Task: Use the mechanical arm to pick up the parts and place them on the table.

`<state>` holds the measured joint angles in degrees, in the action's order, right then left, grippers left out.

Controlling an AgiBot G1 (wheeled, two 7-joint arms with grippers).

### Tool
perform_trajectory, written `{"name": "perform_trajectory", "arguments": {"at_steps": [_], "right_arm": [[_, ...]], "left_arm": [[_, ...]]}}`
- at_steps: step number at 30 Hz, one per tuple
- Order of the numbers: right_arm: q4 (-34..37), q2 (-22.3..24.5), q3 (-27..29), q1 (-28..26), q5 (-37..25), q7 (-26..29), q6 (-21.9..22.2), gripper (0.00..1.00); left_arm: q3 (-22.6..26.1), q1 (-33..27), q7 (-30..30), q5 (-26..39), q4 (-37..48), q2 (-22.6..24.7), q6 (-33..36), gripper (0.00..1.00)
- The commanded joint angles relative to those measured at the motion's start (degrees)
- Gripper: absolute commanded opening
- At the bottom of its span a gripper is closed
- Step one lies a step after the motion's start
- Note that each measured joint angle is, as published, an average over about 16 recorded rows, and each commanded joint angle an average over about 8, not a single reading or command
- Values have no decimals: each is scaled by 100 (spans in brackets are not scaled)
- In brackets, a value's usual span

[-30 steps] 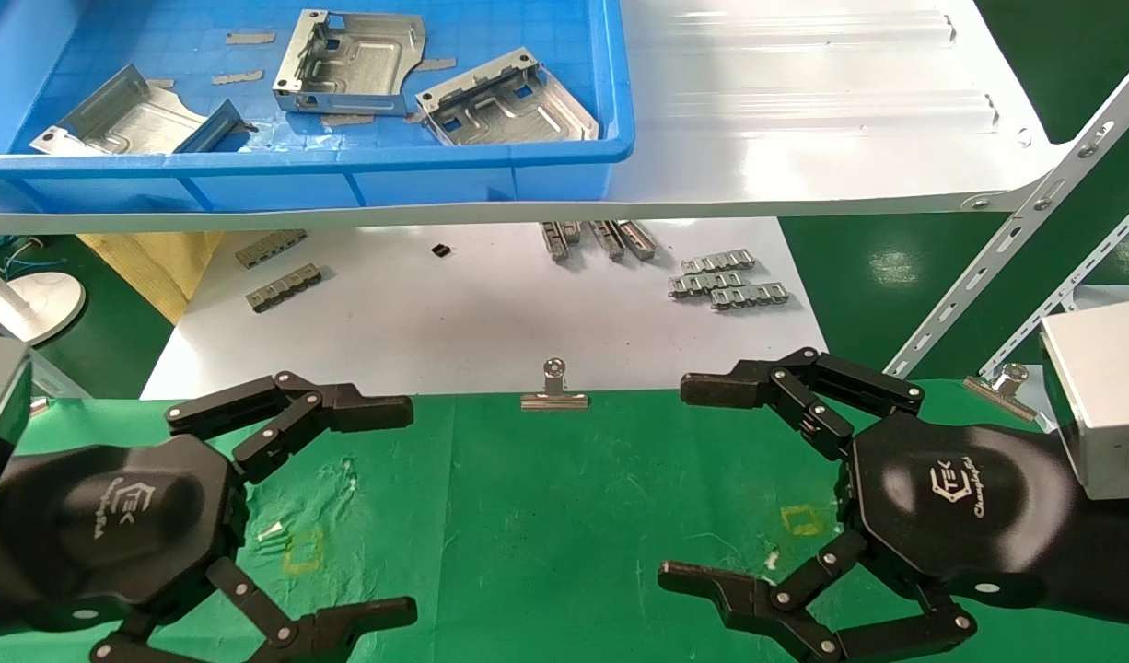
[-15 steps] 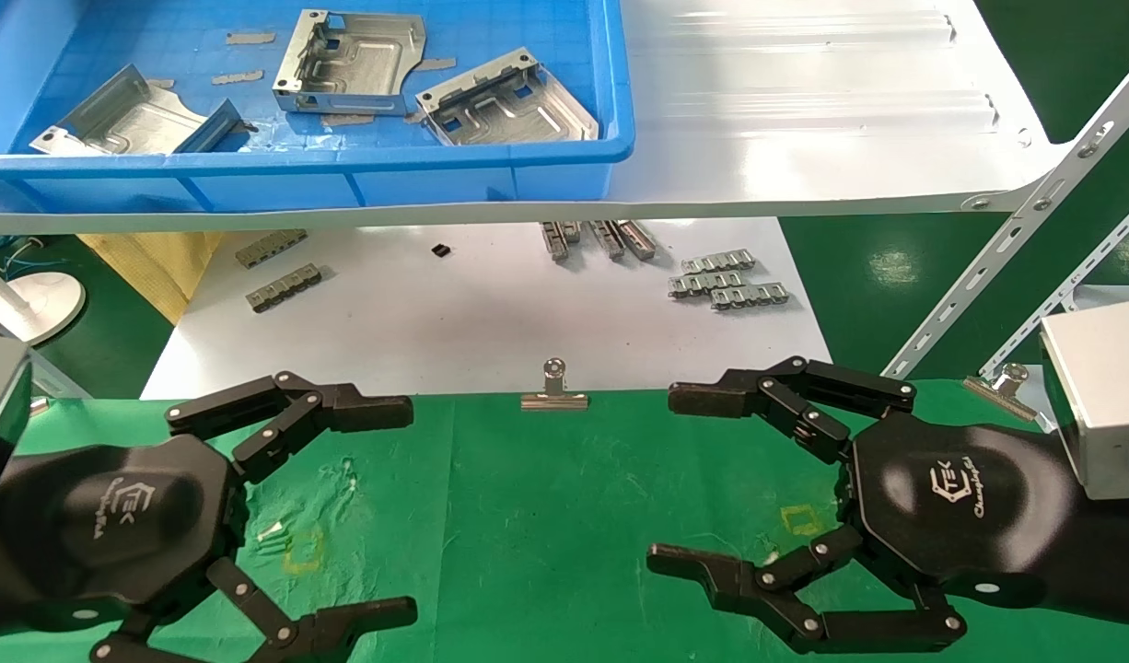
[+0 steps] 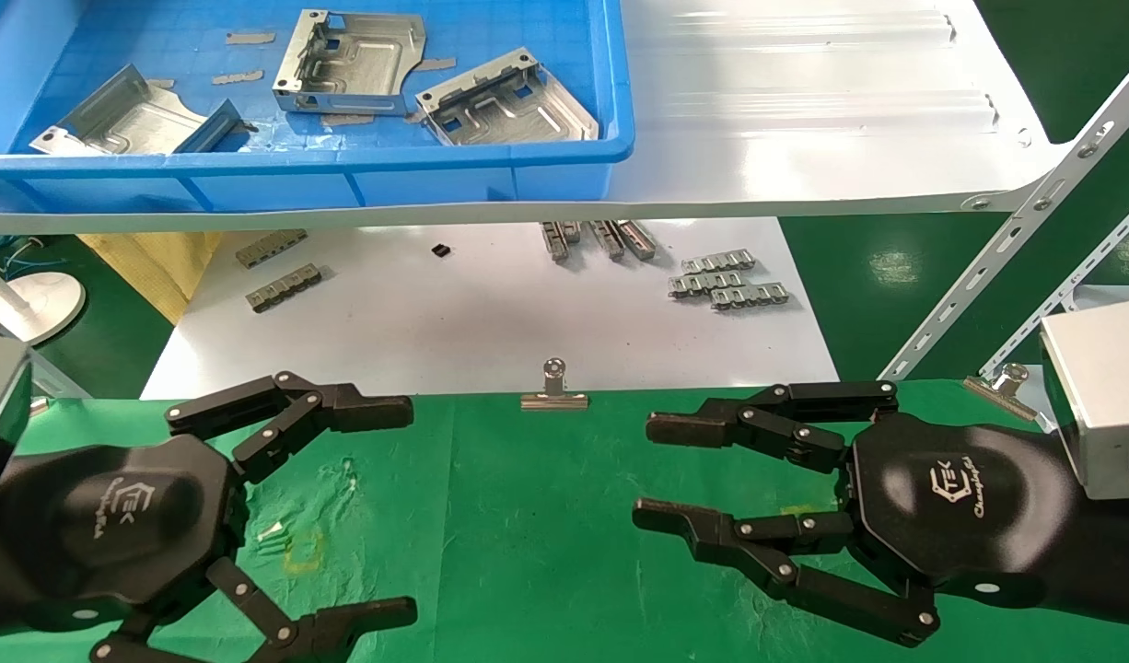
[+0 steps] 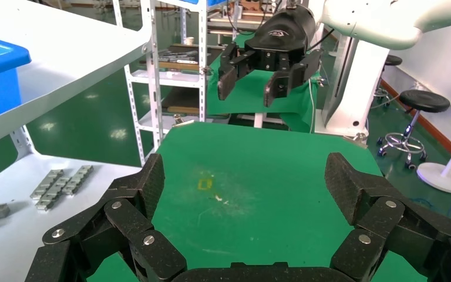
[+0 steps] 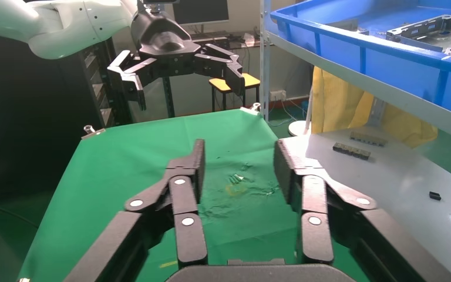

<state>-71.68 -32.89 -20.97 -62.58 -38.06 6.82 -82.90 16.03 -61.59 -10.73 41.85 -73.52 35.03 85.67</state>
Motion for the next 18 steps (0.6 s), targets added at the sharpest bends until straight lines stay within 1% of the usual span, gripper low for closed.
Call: {"name": "perform_trajectory", "arguments": {"at_steps": [1, 18], "right_arm": [[0, 0, 0, 0, 0, 0, 0, 0], [0, 0, 0, 0, 0, 0, 0, 0]], "left_arm": [[0, 0, 0, 0, 0, 0, 0, 100], [0, 0, 0, 0, 0, 0, 0, 100]]}}
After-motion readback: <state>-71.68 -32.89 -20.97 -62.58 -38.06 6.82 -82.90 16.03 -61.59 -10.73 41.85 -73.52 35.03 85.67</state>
